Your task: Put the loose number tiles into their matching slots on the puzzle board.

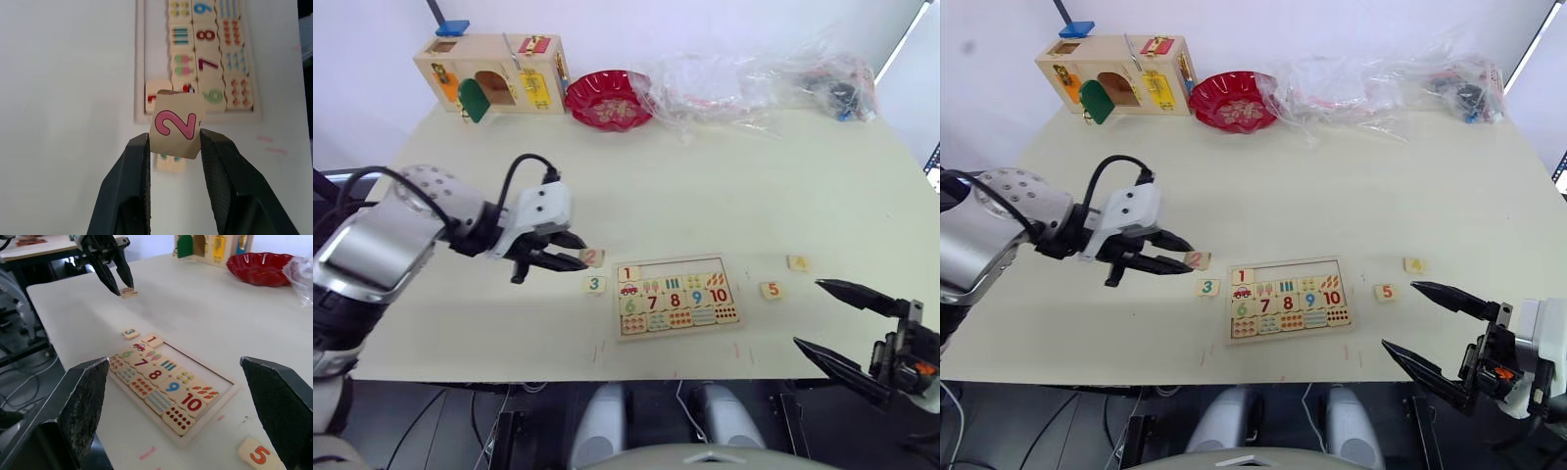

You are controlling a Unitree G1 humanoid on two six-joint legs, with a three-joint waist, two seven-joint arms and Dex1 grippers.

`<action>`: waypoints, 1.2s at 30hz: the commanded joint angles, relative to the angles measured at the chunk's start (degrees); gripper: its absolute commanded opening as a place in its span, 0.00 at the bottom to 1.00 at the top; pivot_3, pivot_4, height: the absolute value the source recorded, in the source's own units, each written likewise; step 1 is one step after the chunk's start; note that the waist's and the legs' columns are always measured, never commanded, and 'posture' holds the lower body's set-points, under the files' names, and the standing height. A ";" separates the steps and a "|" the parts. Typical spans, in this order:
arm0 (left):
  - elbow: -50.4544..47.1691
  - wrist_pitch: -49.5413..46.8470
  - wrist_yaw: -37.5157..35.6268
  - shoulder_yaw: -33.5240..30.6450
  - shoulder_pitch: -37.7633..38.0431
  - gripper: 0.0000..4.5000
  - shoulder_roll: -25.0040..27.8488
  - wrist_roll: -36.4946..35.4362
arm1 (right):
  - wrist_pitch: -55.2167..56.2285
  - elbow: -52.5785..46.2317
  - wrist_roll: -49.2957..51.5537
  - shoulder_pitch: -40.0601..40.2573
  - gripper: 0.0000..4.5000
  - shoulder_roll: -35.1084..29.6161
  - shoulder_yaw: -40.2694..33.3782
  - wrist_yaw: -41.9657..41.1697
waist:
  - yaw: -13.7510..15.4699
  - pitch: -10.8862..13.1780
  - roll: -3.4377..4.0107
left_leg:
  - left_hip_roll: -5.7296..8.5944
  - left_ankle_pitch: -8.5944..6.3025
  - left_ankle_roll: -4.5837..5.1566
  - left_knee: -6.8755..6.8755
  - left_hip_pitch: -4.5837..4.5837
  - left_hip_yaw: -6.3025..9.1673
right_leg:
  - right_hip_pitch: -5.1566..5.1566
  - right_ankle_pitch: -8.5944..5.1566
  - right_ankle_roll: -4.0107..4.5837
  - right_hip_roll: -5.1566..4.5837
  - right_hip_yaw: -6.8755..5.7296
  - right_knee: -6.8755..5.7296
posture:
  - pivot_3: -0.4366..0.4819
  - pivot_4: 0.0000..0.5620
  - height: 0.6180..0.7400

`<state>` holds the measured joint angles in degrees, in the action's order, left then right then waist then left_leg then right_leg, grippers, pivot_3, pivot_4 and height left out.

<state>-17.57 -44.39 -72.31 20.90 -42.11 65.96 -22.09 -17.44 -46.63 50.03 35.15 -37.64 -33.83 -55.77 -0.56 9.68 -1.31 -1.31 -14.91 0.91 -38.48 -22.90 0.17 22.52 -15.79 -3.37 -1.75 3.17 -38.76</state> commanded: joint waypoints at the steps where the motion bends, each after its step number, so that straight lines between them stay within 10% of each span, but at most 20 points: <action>1: -3.22 -9.54 1.69 3.83 -3.70 0.22 -2.78 2.51 | 0.38 -2.86 -0.10 0.50 1.00 0.31 0.81 1.33 | -0.29 0.02 -0.03 | -0.01 0.00 0.00 0.00 -0.01 0.03 | 0.02 0.00 0.00 0.01 0.02 0.00 | 0.48 0.27 1.00; 15: -6.62 -35.02 9.40 24.21 -22.96 0.22 -16.84 7.94 | 2.73 -0.01 -4.39 -1.40 1.00 0.90 4.47 1.26 | -0.23 0.15 -0.18 | 0.02 0.00 0.00 -0.04 -0.11 0.12 | 0.08 -0.02 -0.03 0.00 0.02 0.00 | 0.48 0.27 1.00; 36: -2.88 -45.71 24.64 25.73 -24.09 0.22 -25.81 1.86 | 2.99 1.33 -2.21 -2.04 1.00 0.14 4.17 -2.05 | -0.09 0.15 -0.16 | 0.04 0.00 0.00 -0.07 -0.10 0.15 | 0.07 0.04 0.07 -0.05 0.02 -0.03 | 0.48 0.27 1.00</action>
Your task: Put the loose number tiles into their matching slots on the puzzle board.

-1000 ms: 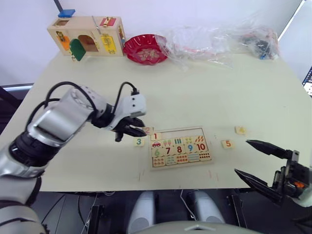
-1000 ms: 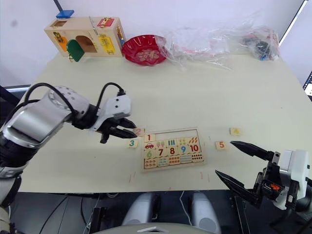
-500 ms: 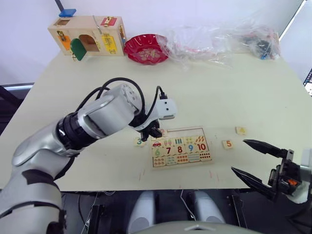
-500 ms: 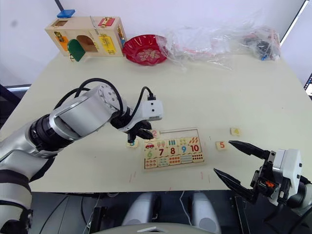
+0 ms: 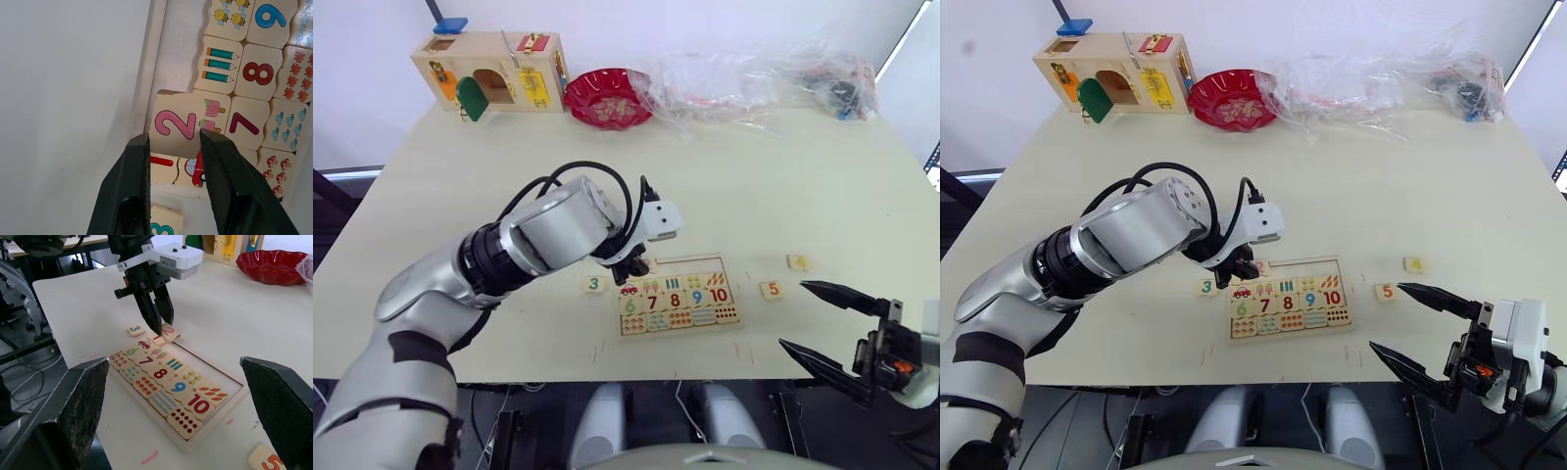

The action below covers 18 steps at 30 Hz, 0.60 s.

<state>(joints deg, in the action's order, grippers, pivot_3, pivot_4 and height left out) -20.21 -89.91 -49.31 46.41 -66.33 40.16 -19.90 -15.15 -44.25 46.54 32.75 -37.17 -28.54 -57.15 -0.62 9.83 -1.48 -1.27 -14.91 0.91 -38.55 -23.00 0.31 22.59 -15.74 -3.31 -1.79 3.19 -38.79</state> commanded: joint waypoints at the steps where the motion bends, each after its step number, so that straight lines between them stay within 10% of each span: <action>1: -0.15 -0.07 2.09 0.26 0.35 0.22 -0.03 -0.52 | 0.72 -0.97 1.30 0.43 1.00 -0.35 -1.12 -0.78 | -0.04 0.00 0.00 | 0.00 0.00 0.00 0.00 0.01 0.00 | 0.00 0.00 0.00 0.00 0.01 0.00 | 0.48 0.27 1.00; 18: 2.76 3.00 6.65 0.78 2.32 0.22 -2.21 -0.80 | 1.59 -1.71 0.88 2.25 1.00 0.62 -1.27 -0.43 | 0.02 0.00 0.00 | 0.01 0.00 0.00 0.00 0.00 0.01 | 0.00 0.01 0.02 -0.01 0.00 -0.01 | 0.48 0.27 1.00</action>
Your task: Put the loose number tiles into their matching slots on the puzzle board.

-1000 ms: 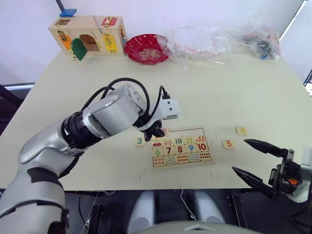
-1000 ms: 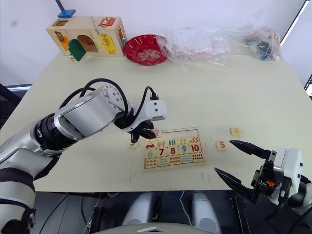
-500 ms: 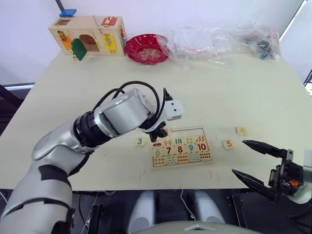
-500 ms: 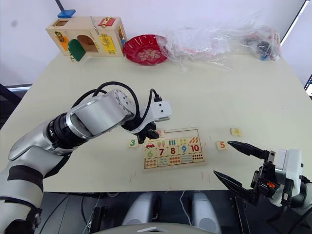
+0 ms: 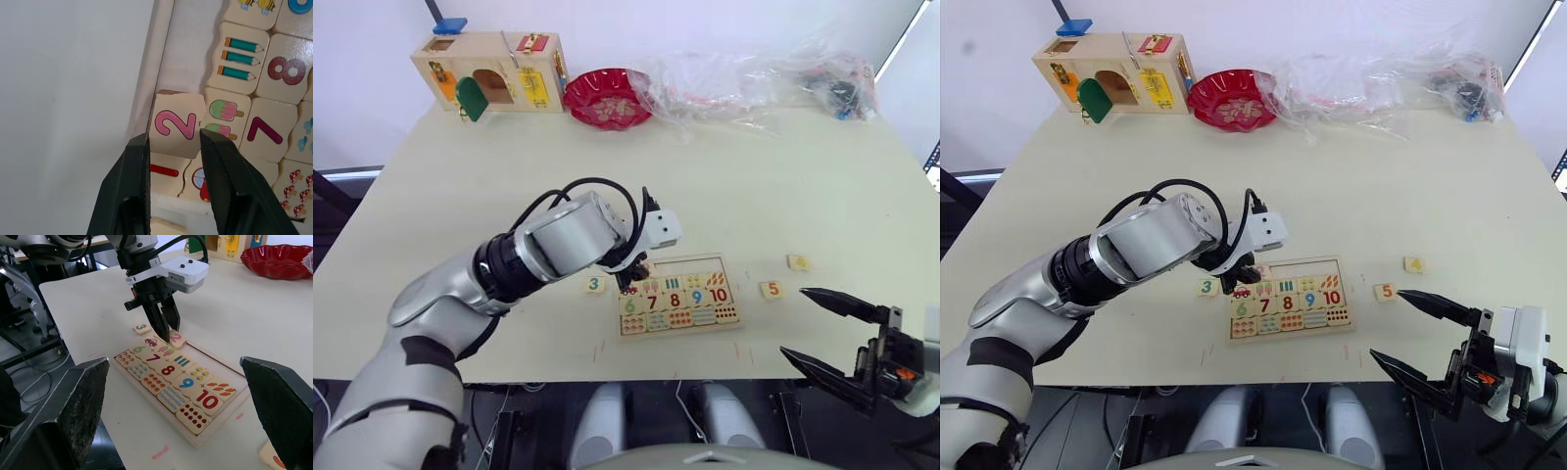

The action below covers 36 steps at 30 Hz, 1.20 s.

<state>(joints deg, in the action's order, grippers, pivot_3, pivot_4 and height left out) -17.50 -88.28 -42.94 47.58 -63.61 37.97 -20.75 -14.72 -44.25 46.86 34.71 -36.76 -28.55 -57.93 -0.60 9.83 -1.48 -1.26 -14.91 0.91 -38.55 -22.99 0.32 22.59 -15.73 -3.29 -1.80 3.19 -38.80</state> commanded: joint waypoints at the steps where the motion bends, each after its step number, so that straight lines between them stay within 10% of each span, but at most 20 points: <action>1: 0.31 1.78 0.27 -0.21 -0.35 0.22 0.02 0.11 | 1.15 -1.86 0.59 0.32 1.00 0.27 -1.23 0.51 | 0.00 0.00 0.00 | 0.00 0.00 0.00 0.00 0.00 0.00 | 0.00 0.00 0.00 0.00 0.00 0.00 | 0.48 0.27 1.00; 36: -0.71 4.54 -0.83 1.88 -0.79 0.22 0.24 0.45 | 2.12 -2.47 0.21 0.98 1.00 1.06 -0.52 1.77 | 0.07 0.00 0.00 | 0.01 0.00 0.00 -0.01 0.00 0.00 | -0.01 0.00 0.00 -0.01 0.00 0.01 | 0.48 0.27 1.00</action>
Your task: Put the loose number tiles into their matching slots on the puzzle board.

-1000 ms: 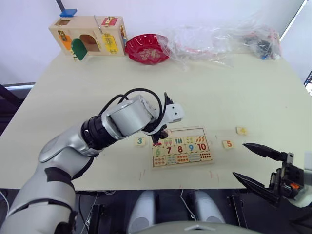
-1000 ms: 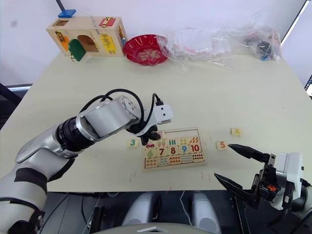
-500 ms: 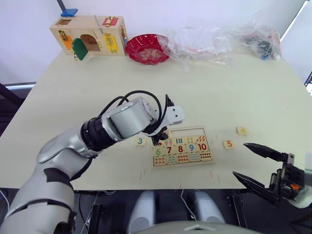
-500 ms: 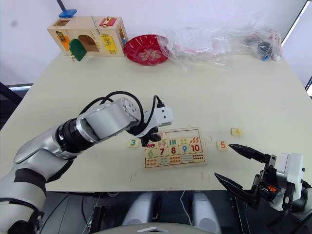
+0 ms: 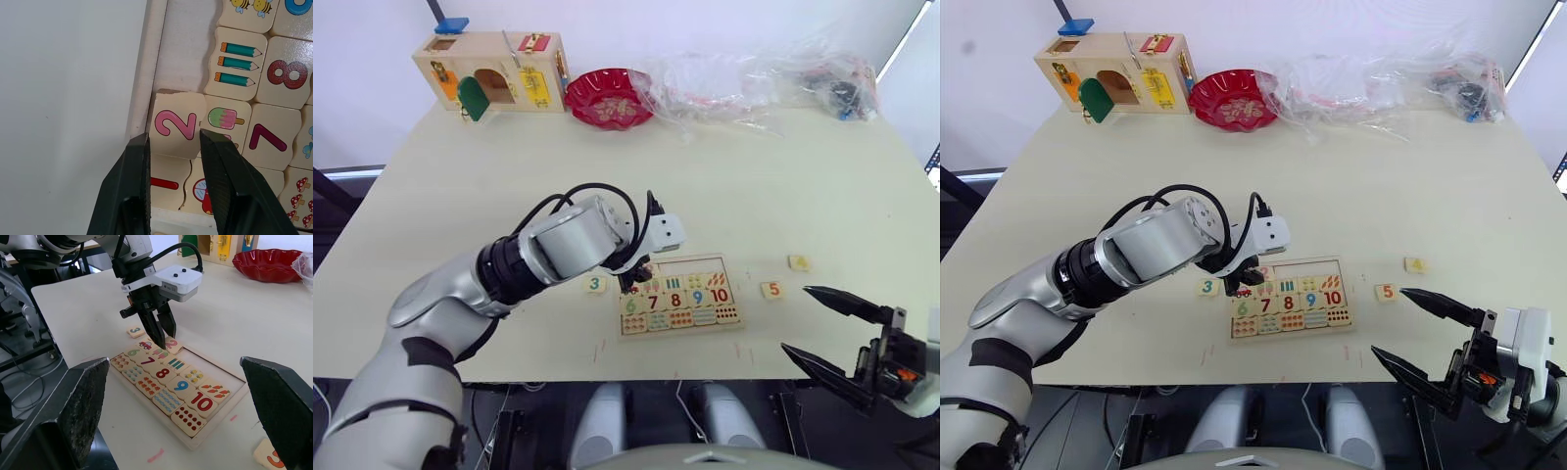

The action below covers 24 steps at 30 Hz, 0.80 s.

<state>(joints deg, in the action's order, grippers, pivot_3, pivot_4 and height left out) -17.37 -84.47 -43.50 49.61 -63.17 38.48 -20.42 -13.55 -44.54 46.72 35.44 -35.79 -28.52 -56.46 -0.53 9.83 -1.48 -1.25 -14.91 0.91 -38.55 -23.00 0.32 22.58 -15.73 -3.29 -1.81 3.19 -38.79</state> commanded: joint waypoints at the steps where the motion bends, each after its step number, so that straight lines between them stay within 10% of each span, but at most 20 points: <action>1: -0.87 0.66 -0.28 -0.14 -1.23 0.22 -0.27 0.11 | 0.97 -2.20 0.36 0.30 1.00 0.09 -0.55 0.34 | 0.00 0.00 0.00 | 0.00 0.00 0.00 0.00 0.00 0.00 | 0.00 0.00 0.00 0.00 0.00 0.00 | 0.48 0.27 1.00; 24: -0.74 0.86 -0.23 -0.06 -1.16 0.22 0.08 0.35 | 1.84 -1.83 -0.50 0.50 1.00 0.61 0.34 0.31 | 0.00 0.00 0.00 | 0.00 0.00 0.00 0.00 0.00 0.00 | 0.00 0.00 0.00 0.00 0.00 0.00 | 0.48 0.27 1.00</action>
<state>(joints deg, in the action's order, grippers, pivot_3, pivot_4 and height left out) -17.33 -84.46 -43.52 49.66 -63.17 38.44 -20.38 -13.00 -44.56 45.76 35.53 -35.40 -27.88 -55.84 -0.53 9.83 -1.48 -1.25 -14.91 0.91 -38.55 -23.00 0.32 22.58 -15.73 -3.29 -1.81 3.19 -38.79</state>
